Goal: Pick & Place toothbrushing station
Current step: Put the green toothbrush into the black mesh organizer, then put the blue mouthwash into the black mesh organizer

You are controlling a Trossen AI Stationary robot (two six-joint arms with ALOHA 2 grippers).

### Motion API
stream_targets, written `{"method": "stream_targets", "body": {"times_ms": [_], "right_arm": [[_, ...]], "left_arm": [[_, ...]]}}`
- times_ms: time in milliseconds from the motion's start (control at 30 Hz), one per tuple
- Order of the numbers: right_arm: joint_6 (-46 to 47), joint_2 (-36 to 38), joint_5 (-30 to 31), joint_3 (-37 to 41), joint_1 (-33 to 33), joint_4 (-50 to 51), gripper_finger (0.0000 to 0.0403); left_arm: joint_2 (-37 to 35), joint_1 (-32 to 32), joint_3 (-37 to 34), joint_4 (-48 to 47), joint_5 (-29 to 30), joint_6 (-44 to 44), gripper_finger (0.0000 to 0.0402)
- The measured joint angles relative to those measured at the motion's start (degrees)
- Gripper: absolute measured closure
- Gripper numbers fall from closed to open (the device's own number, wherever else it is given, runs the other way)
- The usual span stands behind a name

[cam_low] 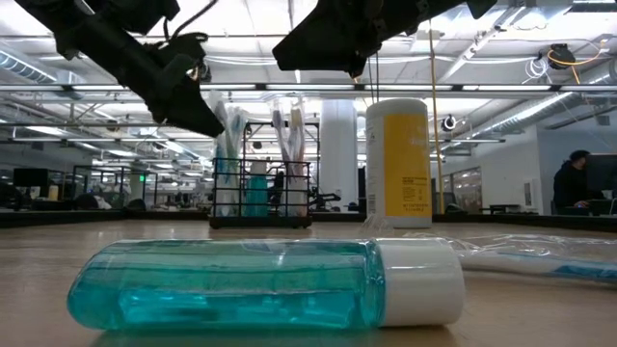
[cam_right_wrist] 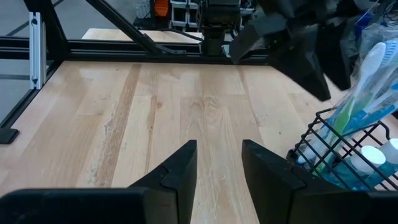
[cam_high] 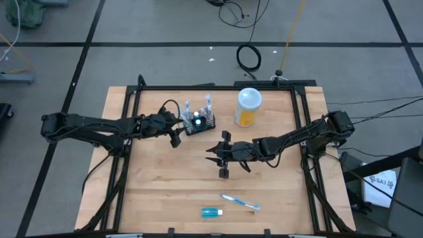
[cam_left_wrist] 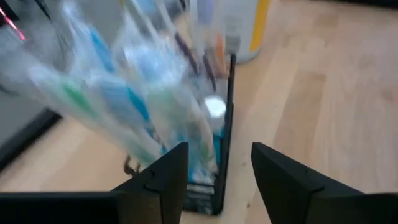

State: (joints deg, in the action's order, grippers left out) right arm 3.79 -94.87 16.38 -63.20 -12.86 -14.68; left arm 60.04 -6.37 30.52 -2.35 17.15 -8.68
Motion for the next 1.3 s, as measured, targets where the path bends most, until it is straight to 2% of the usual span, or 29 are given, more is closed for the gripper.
{"method": "stream_targets", "body": {"times_ms": [67,233,433,567,800,1067,1300], "right_arm": [[0.0,0.0,0.0,0.0,0.0,0.0,0.0284],[0.0,0.0,0.0,0.0,0.0,0.5,0.0284],[0.0,0.0,0.0,0.0,0.0,0.5,0.0284],[1.6,0.0,-0.1,0.0,0.0,0.9,0.0284],[12.4,0.0,-0.1,0.0,0.5,1.6,0.0284],[13.5,0.0,-1.6,0.0,-2.8,4.4,0.0284],[15.1,0.0,-1.5,0.0,-8.4,5.5,0.0284]], "left_arm": [[-0.5,0.6,0.1,0.8,1.9,1.4,0.0218],[-3.7,2.2,3.3,-4.2,3.4,2.1,0.0218],[-5.6,4.2,8.5,-16.3,3.5,0.7,0.0218],[-5.9,6.2,9.5,-19.8,3.3,-3.3,0.0218],[-5.6,12.6,9.5,-18.7,-0.1,-6.7,0.0218],[-1.5,21.8,9.5,-18.0,-0.4,-9.6,0.0218],[3.3,26.5,9.5,-17.9,-0.4,-9.7,0.0218]]}}
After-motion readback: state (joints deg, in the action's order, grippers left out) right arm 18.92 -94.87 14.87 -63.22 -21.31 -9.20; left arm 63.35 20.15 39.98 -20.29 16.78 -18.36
